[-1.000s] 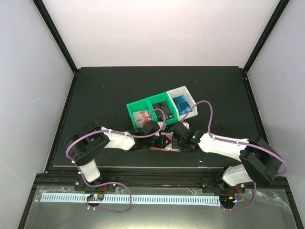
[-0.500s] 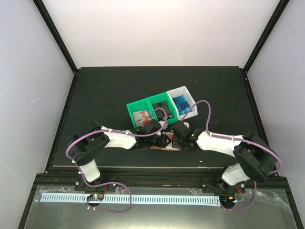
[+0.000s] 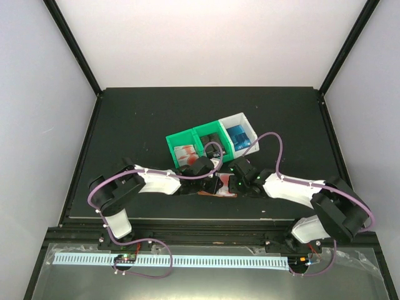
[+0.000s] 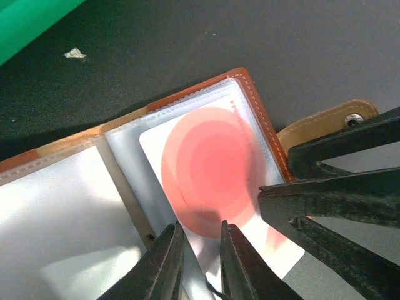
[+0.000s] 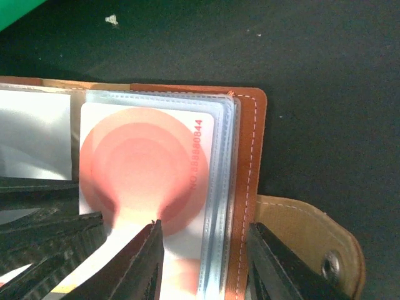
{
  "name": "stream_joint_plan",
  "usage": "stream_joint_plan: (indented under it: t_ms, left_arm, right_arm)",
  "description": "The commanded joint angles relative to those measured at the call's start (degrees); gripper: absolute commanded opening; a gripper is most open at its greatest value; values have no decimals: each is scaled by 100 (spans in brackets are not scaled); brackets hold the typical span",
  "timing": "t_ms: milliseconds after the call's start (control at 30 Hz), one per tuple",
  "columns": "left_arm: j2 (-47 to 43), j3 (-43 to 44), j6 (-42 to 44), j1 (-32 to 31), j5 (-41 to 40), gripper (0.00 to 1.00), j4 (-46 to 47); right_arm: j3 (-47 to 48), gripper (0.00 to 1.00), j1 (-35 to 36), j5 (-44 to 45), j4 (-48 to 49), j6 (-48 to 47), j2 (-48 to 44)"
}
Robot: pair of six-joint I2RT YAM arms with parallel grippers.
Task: Put the credit cards into the card holder
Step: Insert the credit card into the card holder.
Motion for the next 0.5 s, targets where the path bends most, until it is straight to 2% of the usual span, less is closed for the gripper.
stream_joint_plan:
  t_ms: [0, 167, 333, 433, 467]
  left_arm:
    - [201, 220, -63, -126, -215, 16, -245]
    - [195, 63, -328, -126, -384, 14, -354]
    - [157, -98, -565, -126, -491, 13, -349]
    - [130, -136, -673, -126, -620, 15, -470]
    - [114, -136, -743, -126, -677, 19, -527]
  right_arm:
    - [-59, 39, -104, -71, 175, 4, -352]
    - [-82, 39, -184, -2, 91, 105, -717]
    - [-22, 39, -204, -232, 82, 87, -624]
    - [-28, 39, -198, -321, 82, 125, -517]
    - [-47, 38, -196, -343, 101, 132, -493]
